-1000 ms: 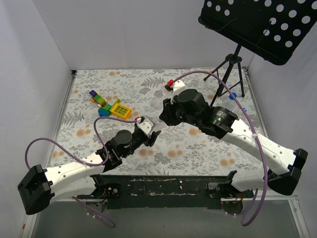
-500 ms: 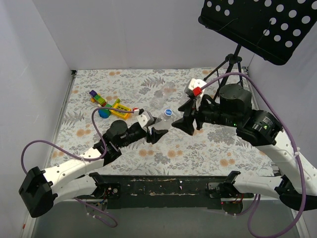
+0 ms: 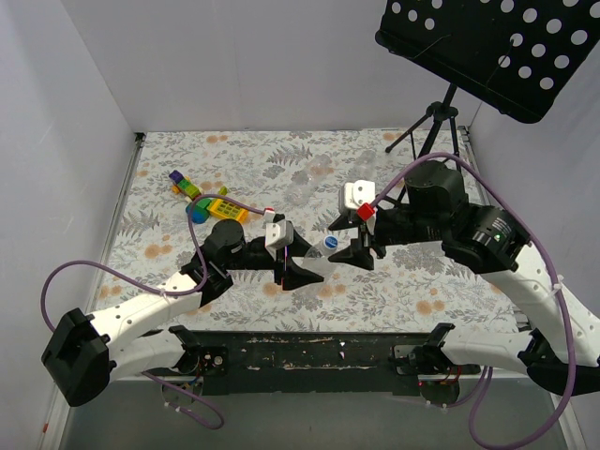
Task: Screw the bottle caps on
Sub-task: Screw the bottle cap onto the plastic bottle.
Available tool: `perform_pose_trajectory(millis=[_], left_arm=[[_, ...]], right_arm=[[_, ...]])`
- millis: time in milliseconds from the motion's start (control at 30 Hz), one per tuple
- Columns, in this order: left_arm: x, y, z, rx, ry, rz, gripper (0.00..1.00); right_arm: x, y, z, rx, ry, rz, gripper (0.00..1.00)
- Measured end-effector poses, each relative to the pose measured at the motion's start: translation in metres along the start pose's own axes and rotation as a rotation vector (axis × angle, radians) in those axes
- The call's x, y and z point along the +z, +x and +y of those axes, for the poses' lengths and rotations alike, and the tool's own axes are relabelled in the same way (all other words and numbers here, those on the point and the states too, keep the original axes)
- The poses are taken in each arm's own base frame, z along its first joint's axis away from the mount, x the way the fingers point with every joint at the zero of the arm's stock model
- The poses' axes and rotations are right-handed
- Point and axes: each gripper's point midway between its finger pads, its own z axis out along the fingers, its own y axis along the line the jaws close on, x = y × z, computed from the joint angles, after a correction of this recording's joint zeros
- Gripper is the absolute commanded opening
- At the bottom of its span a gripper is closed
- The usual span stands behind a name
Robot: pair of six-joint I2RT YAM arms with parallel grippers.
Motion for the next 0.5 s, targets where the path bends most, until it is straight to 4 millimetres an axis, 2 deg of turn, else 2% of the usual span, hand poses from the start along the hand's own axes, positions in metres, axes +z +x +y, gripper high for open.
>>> perform_pose_trajectory(millis=[267,500], left_arm=[[0.0,-0.003,-0.01,0.002,0.054,-0.008,0.01],[0.0,-0.005,-0.012,0.004,0.07,-0.013,0.01]], right_arm=[[0.011,0.014,0.001,0.007,-0.043,0.058,0.55],[0.014,0.021,-0.001,0.008,-0.048,0.083,0.42]])
